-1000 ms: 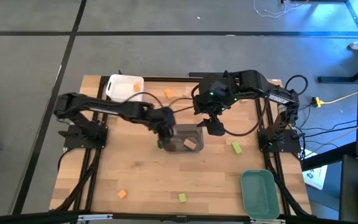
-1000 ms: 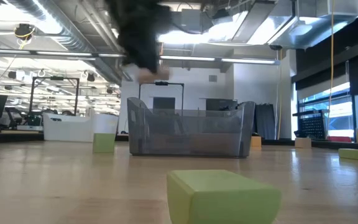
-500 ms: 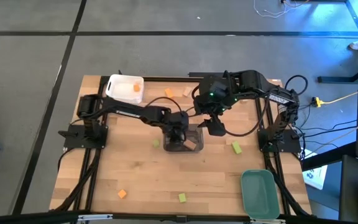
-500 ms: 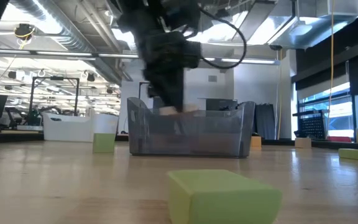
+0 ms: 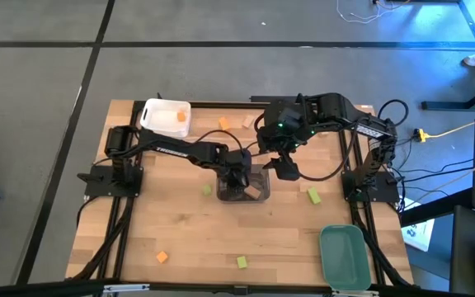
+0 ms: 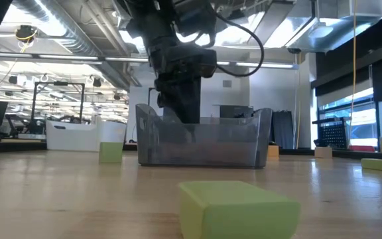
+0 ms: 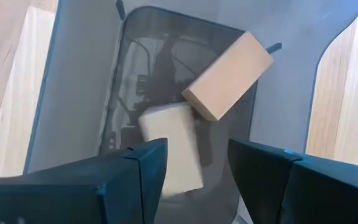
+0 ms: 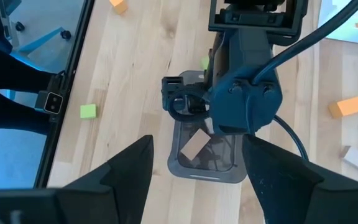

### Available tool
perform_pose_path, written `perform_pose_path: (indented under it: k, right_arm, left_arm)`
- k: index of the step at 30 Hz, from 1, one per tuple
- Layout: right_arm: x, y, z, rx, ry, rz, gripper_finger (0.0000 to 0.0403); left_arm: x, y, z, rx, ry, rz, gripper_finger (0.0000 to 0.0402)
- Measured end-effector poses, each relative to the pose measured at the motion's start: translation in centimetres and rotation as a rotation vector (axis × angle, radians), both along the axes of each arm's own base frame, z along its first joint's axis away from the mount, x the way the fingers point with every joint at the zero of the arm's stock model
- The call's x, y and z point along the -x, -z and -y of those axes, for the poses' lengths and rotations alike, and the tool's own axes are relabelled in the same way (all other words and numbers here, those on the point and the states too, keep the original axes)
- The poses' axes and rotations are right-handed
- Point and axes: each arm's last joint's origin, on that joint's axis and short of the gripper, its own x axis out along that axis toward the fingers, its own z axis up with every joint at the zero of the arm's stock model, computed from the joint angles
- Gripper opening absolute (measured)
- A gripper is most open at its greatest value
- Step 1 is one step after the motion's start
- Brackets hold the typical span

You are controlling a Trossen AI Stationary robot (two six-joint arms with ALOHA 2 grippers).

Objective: Sort & place blocks by color
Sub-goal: Put the brown block into the black bin, then put the light green block into the green bin

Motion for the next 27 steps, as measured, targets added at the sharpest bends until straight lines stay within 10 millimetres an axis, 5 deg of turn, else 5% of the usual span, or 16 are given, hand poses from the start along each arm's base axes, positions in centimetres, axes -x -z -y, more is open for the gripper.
perform_pose_path:
  k: [7, 17, 22, 27]
  right_arm:
    - [0.1, 0.0, 0.0, 0.000, 0.000, -0.008, 0.0244]
    - [1.0, -0.6, 0.1, 0.029, 0.019, 0.005, 0.0244]
    - [1.1, -0.7, 0.1, 0.040, 0.001, 0.011, 0.0244]
    - [1.1, -0.7, 0.1, 0.045, -0.005, 0.011, 0.0244]
  left_arm:
    - [0.6, -0.8, 0.0, 0.003, 0.003, -0.013, 0.0159]
    - [8.1, -9.7, 0.0, -0.040, -0.126, -0.042, 0.0161]
    - [10.3, -10.0, 0.7, -0.014, -0.209, -0.177, 0.0161]
    - [9.7, -8.5, 1.8, 0.018, -0.208, -0.206, 0.0161]
